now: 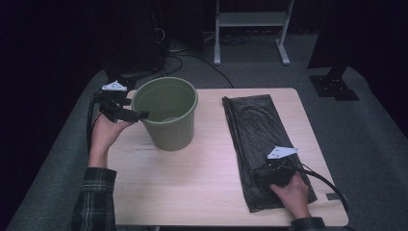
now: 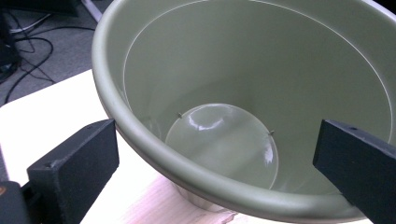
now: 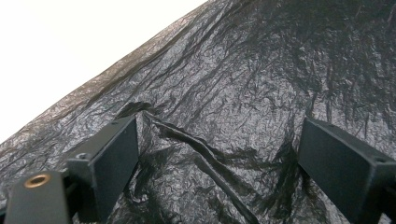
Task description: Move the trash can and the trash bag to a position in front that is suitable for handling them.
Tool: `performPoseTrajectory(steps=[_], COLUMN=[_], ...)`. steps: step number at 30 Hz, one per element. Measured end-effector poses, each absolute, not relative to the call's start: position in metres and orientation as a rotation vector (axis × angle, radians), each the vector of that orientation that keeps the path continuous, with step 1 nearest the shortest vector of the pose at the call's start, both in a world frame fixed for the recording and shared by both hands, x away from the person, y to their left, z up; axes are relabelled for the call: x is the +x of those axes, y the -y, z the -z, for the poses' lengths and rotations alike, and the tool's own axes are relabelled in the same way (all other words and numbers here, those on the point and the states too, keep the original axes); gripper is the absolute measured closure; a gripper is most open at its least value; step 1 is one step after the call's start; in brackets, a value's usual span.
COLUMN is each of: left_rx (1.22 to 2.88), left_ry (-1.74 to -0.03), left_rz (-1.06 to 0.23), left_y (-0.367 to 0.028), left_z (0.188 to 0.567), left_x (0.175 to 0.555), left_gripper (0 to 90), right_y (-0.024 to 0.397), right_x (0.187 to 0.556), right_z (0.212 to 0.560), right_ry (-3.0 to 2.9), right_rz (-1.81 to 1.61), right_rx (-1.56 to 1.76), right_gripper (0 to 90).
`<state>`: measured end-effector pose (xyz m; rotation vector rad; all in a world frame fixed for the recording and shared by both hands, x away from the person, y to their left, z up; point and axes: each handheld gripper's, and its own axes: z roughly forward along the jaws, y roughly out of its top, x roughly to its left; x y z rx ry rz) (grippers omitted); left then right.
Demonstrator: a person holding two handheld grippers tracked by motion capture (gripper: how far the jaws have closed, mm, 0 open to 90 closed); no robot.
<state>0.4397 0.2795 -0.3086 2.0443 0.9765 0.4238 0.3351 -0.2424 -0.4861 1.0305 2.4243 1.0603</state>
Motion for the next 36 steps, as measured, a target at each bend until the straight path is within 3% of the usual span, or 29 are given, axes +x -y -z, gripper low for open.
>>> performPoseTrajectory(steps=[20,36], left_rx=[2.144,2.164], left_ry=[-0.821,-0.698], left_rz=[-0.291,-0.212], left_y=[-0.241,-0.211], left_z=[0.315,0.317], left_x=[0.424,0.390], left_gripper=[0.0,0.0], right_y=[0.242,0.242], right_x=[0.335,0.335], right_z=[0.486,0.486], right_ry=[-2.424,-2.424], right_rz=[-1.062,-1.061], right_rx=[1.032,1.033], right_gripper=[11.0,11.0])
